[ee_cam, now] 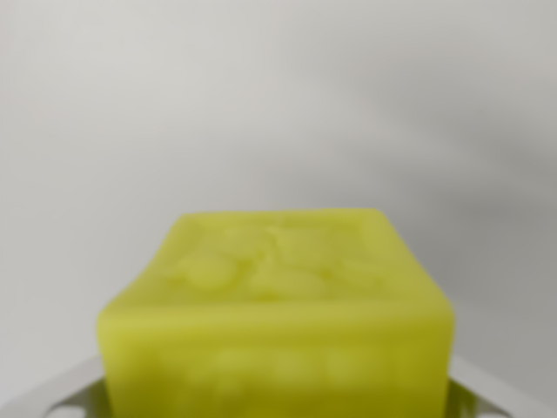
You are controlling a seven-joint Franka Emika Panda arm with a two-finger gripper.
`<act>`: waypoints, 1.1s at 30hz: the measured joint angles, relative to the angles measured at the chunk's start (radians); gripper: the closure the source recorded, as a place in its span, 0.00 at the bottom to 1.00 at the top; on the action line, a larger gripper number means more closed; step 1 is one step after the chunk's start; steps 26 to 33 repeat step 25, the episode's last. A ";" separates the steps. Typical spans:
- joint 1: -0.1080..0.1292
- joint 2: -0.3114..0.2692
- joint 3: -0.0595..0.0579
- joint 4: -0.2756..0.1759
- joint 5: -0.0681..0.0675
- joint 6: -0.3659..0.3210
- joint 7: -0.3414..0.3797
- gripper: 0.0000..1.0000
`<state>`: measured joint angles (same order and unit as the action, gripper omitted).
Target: Pick yellow cube
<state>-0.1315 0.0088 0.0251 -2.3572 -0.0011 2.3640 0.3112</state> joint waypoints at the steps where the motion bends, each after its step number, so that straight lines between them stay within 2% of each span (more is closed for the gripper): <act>1: 0.000 -0.004 0.000 0.002 0.000 -0.006 0.000 1.00; 16: 0.000 -0.062 0.000 0.037 0.002 -0.100 -0.001 1.00; 33: 0.000 -0.065 0.000 0.039 0.002 -0.105 -0.002 1.00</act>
